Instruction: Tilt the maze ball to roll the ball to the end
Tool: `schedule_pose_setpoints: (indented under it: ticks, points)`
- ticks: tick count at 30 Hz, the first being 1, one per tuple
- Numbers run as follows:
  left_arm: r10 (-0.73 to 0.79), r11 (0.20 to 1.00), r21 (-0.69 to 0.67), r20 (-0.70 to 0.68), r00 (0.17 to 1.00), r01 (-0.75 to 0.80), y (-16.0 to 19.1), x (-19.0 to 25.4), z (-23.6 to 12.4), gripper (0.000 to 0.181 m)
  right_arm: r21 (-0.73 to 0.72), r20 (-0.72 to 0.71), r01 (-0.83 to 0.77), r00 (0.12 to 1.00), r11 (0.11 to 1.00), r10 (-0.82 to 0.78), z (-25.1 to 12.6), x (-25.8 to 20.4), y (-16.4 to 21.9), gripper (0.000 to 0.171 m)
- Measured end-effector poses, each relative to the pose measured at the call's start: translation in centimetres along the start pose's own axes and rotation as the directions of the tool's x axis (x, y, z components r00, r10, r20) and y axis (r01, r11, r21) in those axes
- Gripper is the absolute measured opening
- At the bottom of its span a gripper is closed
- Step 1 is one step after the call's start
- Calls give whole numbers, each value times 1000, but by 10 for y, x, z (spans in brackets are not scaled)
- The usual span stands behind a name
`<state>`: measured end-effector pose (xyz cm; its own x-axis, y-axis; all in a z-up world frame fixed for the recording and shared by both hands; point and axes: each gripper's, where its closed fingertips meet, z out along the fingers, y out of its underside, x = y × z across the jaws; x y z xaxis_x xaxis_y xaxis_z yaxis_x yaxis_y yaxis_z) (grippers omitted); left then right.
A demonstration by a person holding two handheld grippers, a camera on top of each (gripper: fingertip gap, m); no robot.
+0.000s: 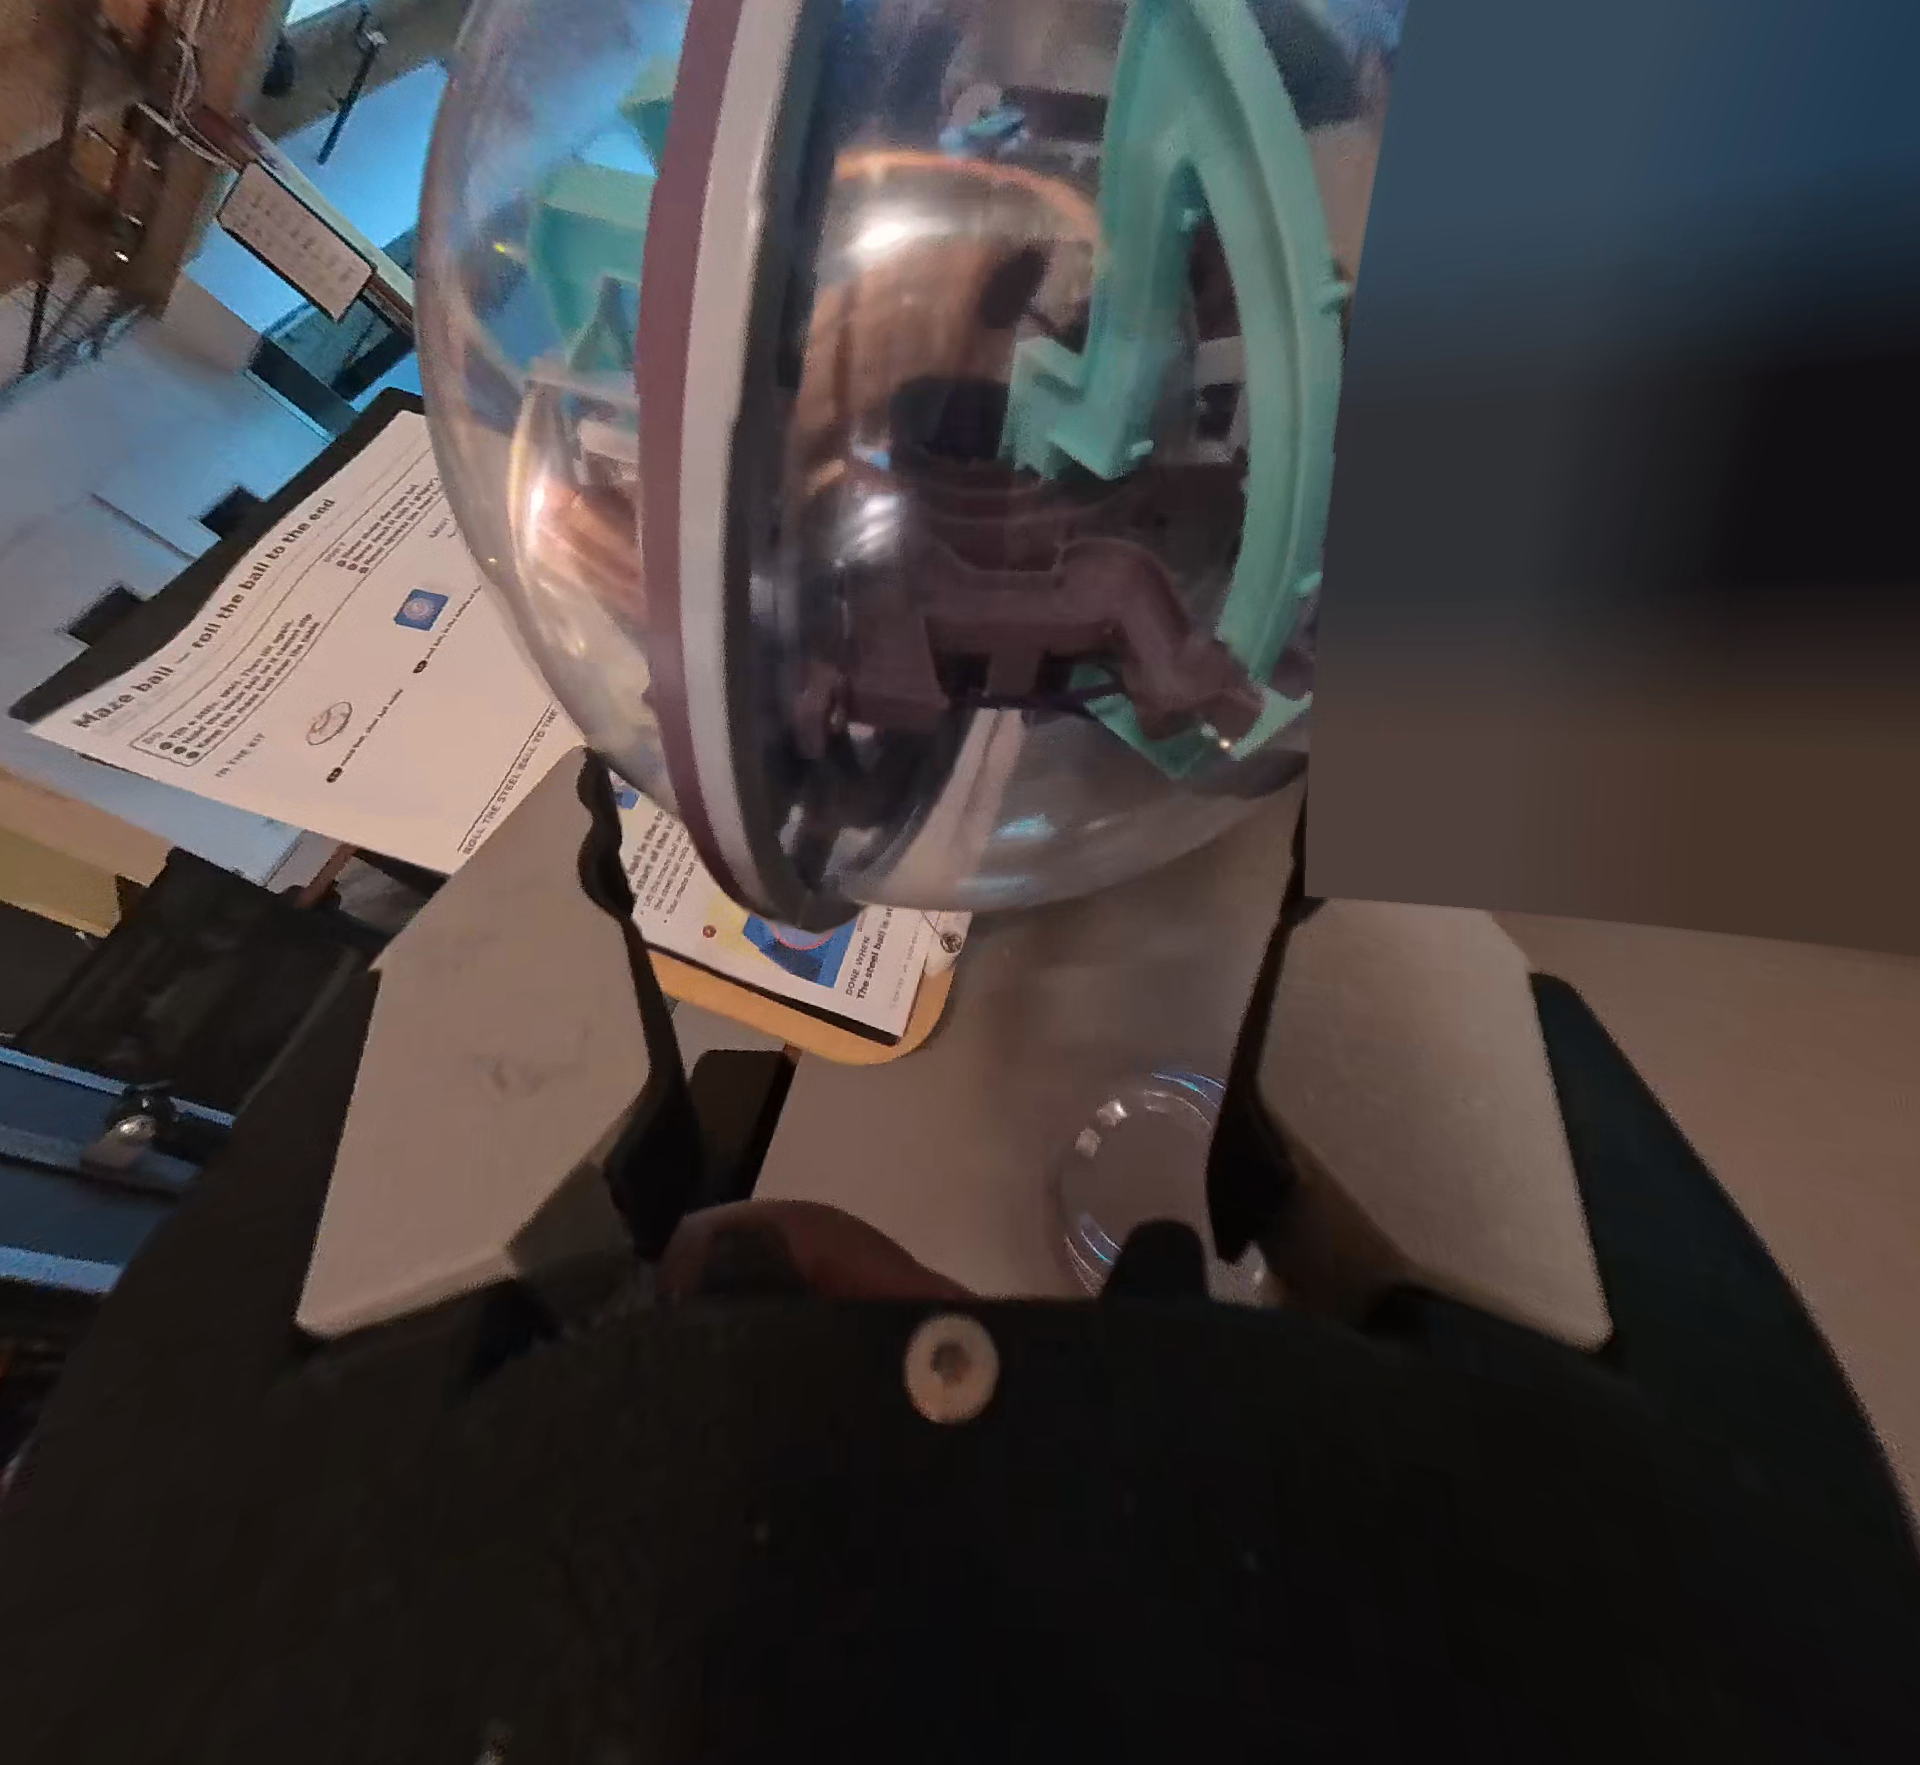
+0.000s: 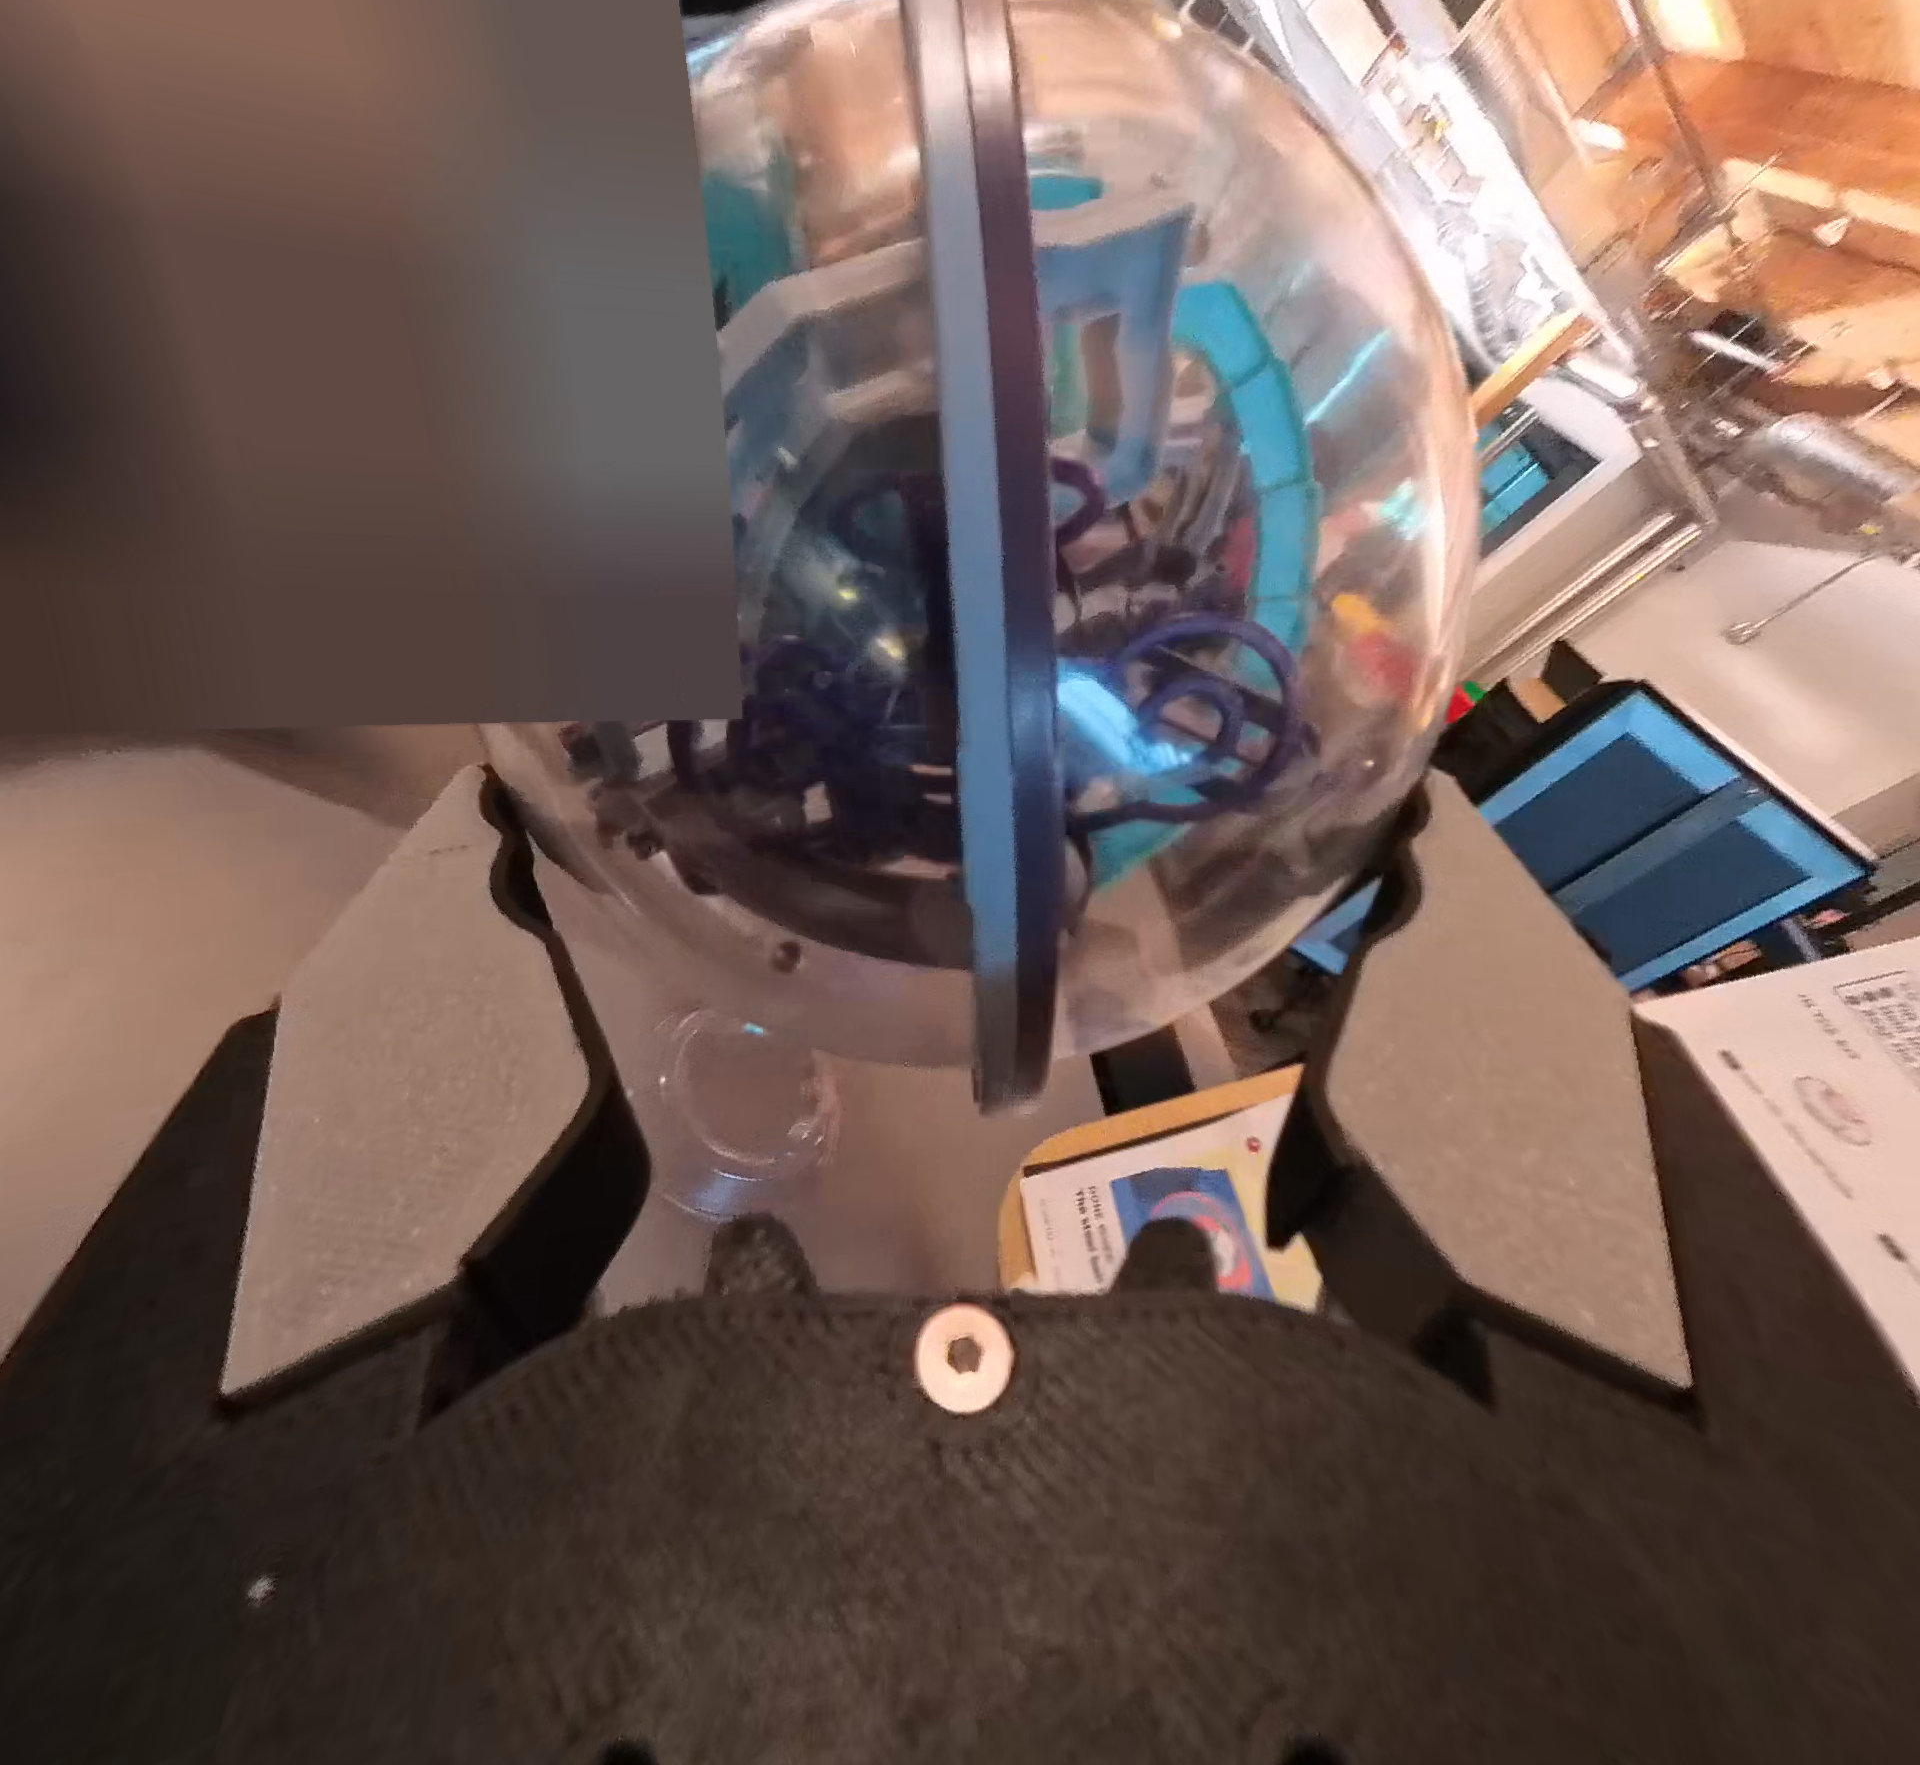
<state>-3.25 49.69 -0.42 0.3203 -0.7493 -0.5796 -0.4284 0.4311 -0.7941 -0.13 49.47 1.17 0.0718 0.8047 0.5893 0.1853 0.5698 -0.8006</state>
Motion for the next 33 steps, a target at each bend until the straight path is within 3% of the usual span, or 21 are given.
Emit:
schedule_pose_setpoints:
  ticks: [10,18,26,33]
  points:
    - [-80,996,-45,-78,994,77,18,9,19,123,-1,-37,11,999,1000,-11,-5,-2,-17,154]
    - [-225,974,-14,-109,968,225,17,5,21,123,-37,3,-218,976,975,218,-5,9,4,153]
    - [-376,924,28,-127,918,382,9,-5,17,120,33,45,-428,904,903,426,-1,21,6,153]
    - [-409,905,69,-132,903,420,0,-7,18,119,90,40,-461,888,883,459,-5,27,-4,153]
